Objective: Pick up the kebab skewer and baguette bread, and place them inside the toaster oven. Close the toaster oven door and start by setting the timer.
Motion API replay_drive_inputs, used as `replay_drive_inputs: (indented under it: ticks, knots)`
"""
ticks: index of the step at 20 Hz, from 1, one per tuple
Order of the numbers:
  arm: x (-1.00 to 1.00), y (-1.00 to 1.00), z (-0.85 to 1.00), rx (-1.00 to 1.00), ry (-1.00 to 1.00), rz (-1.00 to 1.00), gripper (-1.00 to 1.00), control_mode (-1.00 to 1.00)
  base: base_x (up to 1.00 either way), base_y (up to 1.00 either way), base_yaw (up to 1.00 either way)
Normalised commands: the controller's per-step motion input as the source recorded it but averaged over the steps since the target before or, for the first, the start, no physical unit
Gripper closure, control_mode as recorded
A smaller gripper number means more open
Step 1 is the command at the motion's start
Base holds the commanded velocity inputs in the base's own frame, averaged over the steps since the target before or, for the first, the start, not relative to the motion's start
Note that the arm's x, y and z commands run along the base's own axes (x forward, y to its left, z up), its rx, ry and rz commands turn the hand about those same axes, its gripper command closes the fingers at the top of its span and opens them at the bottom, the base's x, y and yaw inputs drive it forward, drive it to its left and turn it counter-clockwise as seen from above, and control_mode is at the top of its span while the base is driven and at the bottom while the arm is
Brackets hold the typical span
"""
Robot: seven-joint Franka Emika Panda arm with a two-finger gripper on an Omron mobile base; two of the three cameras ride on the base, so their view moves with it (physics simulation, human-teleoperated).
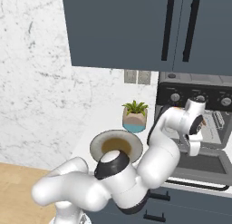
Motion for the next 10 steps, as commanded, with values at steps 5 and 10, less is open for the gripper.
replay_drive_inputs:
  ticks: [5, 10]
  knots:
    - [-0.87, 0.13, 0.52, 0.03, 0.0, 0.03, -1.0, -1.0, 0.0, 0.0, 0.0]
    - [-1.0, 0.13, 0.48, 0.0, -0.01, 0.31, -1.0, -1.0, 0.0, 0.0, 0.0]
